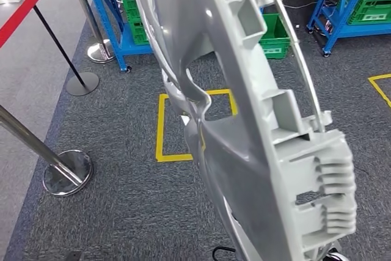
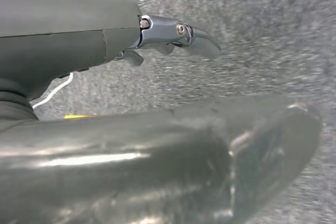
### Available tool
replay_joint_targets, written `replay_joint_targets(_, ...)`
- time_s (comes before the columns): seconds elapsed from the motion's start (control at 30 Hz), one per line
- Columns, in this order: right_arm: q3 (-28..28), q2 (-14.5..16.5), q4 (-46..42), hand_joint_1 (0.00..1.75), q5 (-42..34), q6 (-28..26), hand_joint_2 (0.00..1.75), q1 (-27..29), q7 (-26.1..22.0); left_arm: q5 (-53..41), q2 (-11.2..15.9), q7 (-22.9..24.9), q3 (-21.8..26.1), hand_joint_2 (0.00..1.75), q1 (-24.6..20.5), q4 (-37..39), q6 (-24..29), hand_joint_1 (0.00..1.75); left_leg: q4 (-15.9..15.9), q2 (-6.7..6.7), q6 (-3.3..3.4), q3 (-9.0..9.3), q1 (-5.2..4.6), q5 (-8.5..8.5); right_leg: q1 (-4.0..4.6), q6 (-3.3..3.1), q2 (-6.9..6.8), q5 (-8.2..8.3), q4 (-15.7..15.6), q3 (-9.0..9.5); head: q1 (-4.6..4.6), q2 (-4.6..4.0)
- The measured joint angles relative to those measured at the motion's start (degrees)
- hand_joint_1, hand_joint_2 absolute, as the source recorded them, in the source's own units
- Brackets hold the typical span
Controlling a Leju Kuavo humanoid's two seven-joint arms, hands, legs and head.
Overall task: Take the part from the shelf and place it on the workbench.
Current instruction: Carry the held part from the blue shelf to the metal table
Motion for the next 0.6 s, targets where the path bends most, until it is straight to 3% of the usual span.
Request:
replay_joint_targets(0.03, 0.0, 0.0, 0.0, 1.75, 0.0, 0.0, 1.75, 0.0, 0.0, 0.0, 0.0, 0.1, 0.0, 0.00, 0.0, 0.0, 0.0, 0.00, 0.4, 0.00, -0.06, 0.93, 0.07, 1.37, -0.03, 0.09, 0.00, 0.78, 0.2, -1.14, 0.01, 0.00)
replay_joint_targets(0.1, 0.0, 0.0, 0.0, 1.75, -0.2, 0.0, 1.75, -0.1, 0.0, 0.0, 0.1, 0.1, 0.0, 0.00, -0.1, 0.0, 0.1, 0.00, -4.3, -0.02, -0.18, 5.66, 0.27, 4.27, -0.13, 0.47, 0.02, 2.16, 0.5, -3.10, -0.02, 0.01)
replay_joint_targets(0.17, 0.0, 0.0, 0.0, 1.75, -0.3, 0.1, 1.75, -0.2, 0.0, 0.0, 0.1, 0.1, 0.0, 0.00, -0.2, 0.0, 0.1, 0.00, -12.6, -0.17, 0.13, 11.84, 0.38, 3.70, -0.06, 1.08, 0.01, 3.33, 1.0, -4.33, -0.06, 0.01)
replay_joint_targets(0.2, 0.0, 0.0, 0.0, 1.75, -0.4, 0.1, 1.75, -0.4, 0.0, 0.0, 0.1, 0.1, 0.0, 0.00, -0.3, 0.0, 0.1, 0.00, -15.5, -0.25, 0.53, 13.68, 0.33, 2.90, -0.01, 1.40, -0.03, 3.98, 1.0, -4.62, -0.10, 0.01)
replay_joint_targets(0.23, 0.0, 0.0, 0.0, 1.75, -0.5, 0.1, 1.75, -0.5, 0.0, 0.0, 0.1, 0.1, 0.0, 0.00, -0.4, 0.0, 0.1, 0.00, -16.9, -0.31, 1.10, 14.34, 0.18, 2.50, -0.01, 1.72, -0.08, 4.65, 0.9, -4.80, -0.08, 0.01)
replay_joint_targets(0.3, 0.0, 0.0, 0.0, 1.75, -0.6, 0.1, 1.75, -0.5, 0.0, 0.0, 0.1, 0.1, 0.0, 0.00, -0.3, 0.0, 0.1, 0.00, -16.9, -0.17, 2.28, 13.35, 0.08, 3.28, -0.19, 2.33, -0.09, 5.16, 0.7, -5.24, -0.05, 0.01)
replay_joint_targets(0.33, 0.0, 0.0, 0.0, 1.75, -0.6, 0.1, 1.75, -0.5, 0.0, 0.0, 0.1, 0.2, 0.0, 0.00, -0.2, 0.0, 0.1, 0.00, -16.9, -0.05, 2.81, 12.66, 0.10, 3.96, -0.28, 2.61, -0.05, 3.70, 1.7, -5.77, 0.08, 0.01)
replay_joint_targets(0.37, 0.0, 0.0, 0.0, 1.75, -0.6, 0.1, 1.75, -0.5, 0.0, 0.0, 0.0, 0.2, 0.0, 0.00, -0.2, 0.0, 0.1, 0.00, -16.9, 0.06, 3.24, 11.85, 0.14, 4.73, -0.33, 2.86, -0.02, 1.11, 3.8, -6.54, 0.19, 0.00)
replay_joint_targets(0.43, 0.0, 0.0, 0.0, 1.75, -0.6, 0.1, 1.75, -0.5, 0.0, 0.0, 0.1, 0.2, 0.0, 0.00, -0.2, 0.0, 0.1, 0.00, -16.8, 0.12, 3.70, 9.99, 0.04, 6.33, -0.37, 3.19, -0.02, -5.36, 11.3, -8.30, 0.49, 0.00)
replay_joint_targets(0.47, 0.0, 0.0, 0.0, 1.75, -0.6, 0.1, 1.75, -0.5, 0.0, 0.0, 0.1, 0.2, 0.0, 0.00, -0.2, 0.0, 0.1, 0.00, -16.8, 0.12, 3.76, 8.99, -0.06, 7.13, -0.36, 3.26, -0.02, -7.13, 15.2, -8.84, 0.55, 0.00)
replay_joint_targets(0.5, 0.0, 0.0, 0.0, 1.75, -0.6, 0.1, 1.75, -0.5, 0.0, 0.0, 0.1, 0.2, 0.0, 0.00, -0.2, 0.0, 0.1, 0.00, -16.7, 0.12, 3.76, 7.95, -0.16, 7.94, -0.35, 3.23, -0.02, -7.41, 17.9, -8.75, 0.59, 0.00)
replay_joint_targets(0.53, 0.0, 0.0, 0.0, 1.75, -0.6, 0.1, 1.75, -0.5, 0.0, 0.0, 0.1, 0.2, 0.0, 0.00, -0.2, 0.0, 0.1, 0.00, -16.6, 0.12, 3.72, 6.90, -0.27, 8.71, -0.32, 3.10, -0.02, -6.42, 18.8, -7.76, 0.60, 0.00)
replay_joint_targets(0.57, 0.0, 0.0, 0.0, 1.75, -0.6, 0.1, 1.75, -0.5, 0.0, 0.0, 0.1, 0.2, 0.0, 0.00, -0.2, 0.0, 0.1, 0.00, -16.6, 0.12, 3.65, 5.94, -0.36, 9.44, -0.26, 2.88, -0.02, -4.81, 17.5, -5.74, 0.60, 0.00)
replay_joint_targets(0.6, 0.0, 0.0, 0.0, 1.75, -0.6, 0.1, 1.75, -0.6, 0.0, 0.0, 0.1, 0.2, 0.0, 0.00, -0.2, 0.0, 0.1, 0.00, -16.5, 0.10, 3.54, 5.14, -0.43, 10.14, -0.15, 2.53, -0.02, -3.75, 14.1, -2.56, 0.60, 0.00)
